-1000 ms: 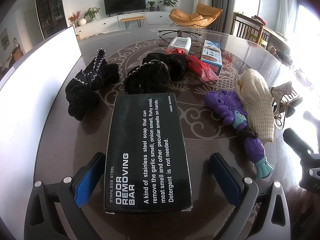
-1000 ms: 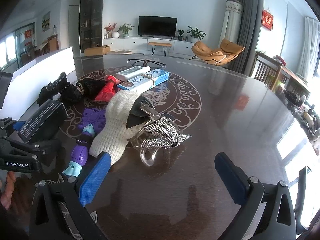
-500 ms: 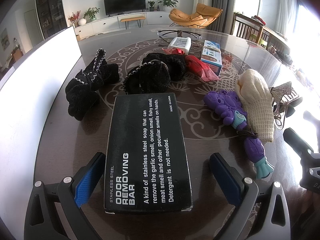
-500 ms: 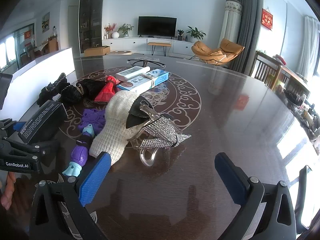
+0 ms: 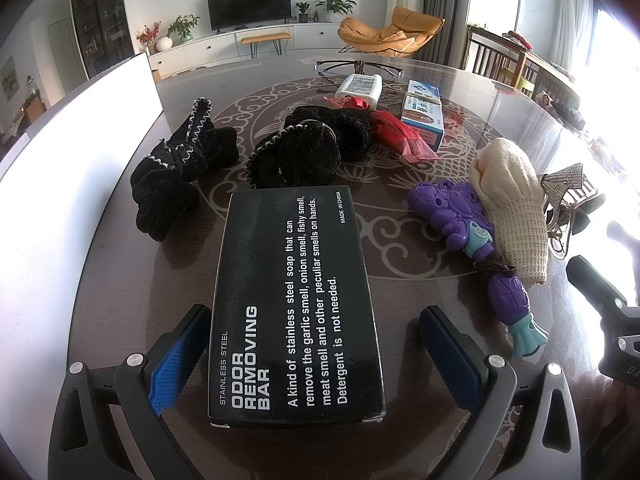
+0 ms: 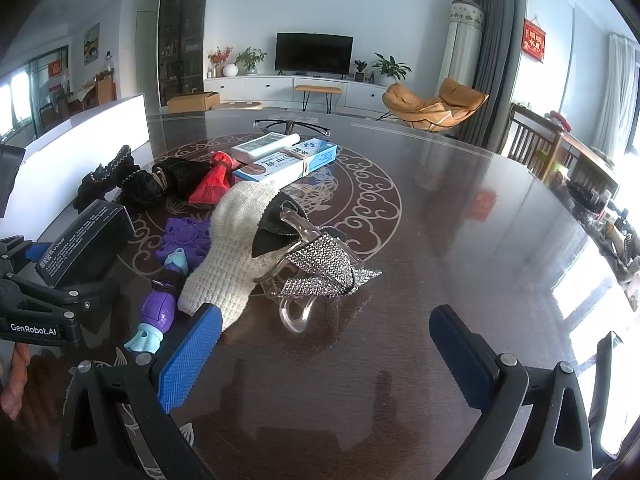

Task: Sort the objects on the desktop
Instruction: 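Hold the black box in the closed left gripper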

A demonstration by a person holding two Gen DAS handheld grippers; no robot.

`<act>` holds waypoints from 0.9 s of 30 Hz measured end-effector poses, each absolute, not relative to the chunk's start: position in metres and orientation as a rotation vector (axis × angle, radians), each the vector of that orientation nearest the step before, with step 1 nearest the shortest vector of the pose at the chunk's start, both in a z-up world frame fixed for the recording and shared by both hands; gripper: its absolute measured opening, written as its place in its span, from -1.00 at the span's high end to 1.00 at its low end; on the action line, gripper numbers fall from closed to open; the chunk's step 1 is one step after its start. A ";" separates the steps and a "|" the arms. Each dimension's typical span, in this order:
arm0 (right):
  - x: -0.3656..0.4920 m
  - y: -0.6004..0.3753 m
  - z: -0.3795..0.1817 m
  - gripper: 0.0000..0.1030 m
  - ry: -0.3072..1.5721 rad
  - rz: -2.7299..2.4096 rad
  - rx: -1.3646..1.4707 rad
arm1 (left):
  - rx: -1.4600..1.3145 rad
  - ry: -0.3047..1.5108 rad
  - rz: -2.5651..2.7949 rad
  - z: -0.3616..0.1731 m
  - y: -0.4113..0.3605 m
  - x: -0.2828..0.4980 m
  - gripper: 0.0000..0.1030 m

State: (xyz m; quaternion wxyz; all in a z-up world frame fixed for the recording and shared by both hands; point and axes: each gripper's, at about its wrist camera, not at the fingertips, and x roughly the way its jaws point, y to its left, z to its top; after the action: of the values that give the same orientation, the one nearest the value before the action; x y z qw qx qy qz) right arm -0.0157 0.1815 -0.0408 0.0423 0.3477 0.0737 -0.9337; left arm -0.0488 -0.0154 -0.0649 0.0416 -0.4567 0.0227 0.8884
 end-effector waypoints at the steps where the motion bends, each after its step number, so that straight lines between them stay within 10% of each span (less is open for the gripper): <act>1: -0.016 0.181 -0.041 -1.00 0.226 -2.857 1.064 | -1.398 0.069 2.719 -0.065 -0.015 -0.049 -1.00; 27: -0.018 0.177 -0.044 -1.00 0.276 -2.853 1.105 | -1.397 0.069 2.718 -0.065 -0.015 -0.049 -1.00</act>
State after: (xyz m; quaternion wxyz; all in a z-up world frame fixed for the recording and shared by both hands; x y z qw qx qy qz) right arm -0.0178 0.1768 -0.0441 0.0345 0.3596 0.0898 -0.9281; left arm -0.0486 -0.0147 -0.0652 0.0423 -0.4566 0.0225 0.8884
